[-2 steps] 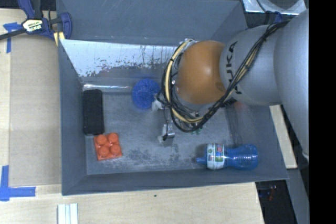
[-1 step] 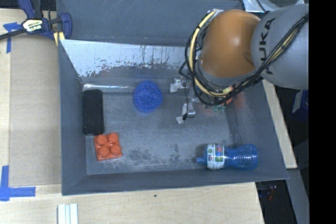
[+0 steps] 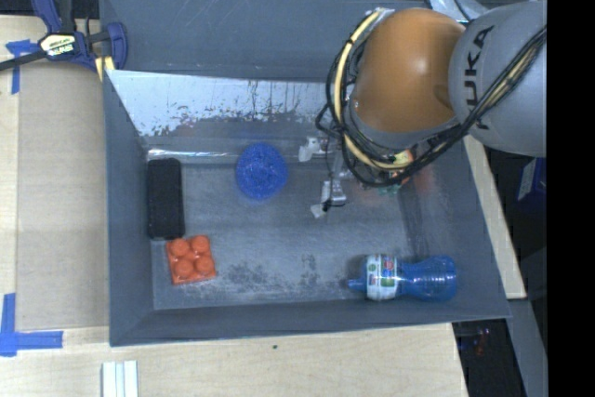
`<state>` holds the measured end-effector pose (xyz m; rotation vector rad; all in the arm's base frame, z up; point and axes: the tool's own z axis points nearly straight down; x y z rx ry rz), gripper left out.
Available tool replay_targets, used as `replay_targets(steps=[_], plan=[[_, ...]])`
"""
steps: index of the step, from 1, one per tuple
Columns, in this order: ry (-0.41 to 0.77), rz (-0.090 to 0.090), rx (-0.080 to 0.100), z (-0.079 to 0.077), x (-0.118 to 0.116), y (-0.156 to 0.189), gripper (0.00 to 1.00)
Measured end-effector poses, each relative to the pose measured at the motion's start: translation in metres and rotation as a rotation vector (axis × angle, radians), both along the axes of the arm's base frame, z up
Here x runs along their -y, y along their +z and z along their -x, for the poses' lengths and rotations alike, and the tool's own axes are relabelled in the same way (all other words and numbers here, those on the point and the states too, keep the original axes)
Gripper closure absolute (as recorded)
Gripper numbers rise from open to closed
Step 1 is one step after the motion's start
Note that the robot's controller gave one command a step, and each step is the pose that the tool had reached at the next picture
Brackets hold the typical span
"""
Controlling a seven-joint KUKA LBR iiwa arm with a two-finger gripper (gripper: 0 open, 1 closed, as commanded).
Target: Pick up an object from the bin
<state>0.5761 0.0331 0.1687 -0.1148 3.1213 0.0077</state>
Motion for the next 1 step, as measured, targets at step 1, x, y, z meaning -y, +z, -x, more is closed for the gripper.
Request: replay_targets(steps=[1], plan=[[-0.215,-0.005,0.014,-0.0197,-0.031,-0.0116,0.0]])
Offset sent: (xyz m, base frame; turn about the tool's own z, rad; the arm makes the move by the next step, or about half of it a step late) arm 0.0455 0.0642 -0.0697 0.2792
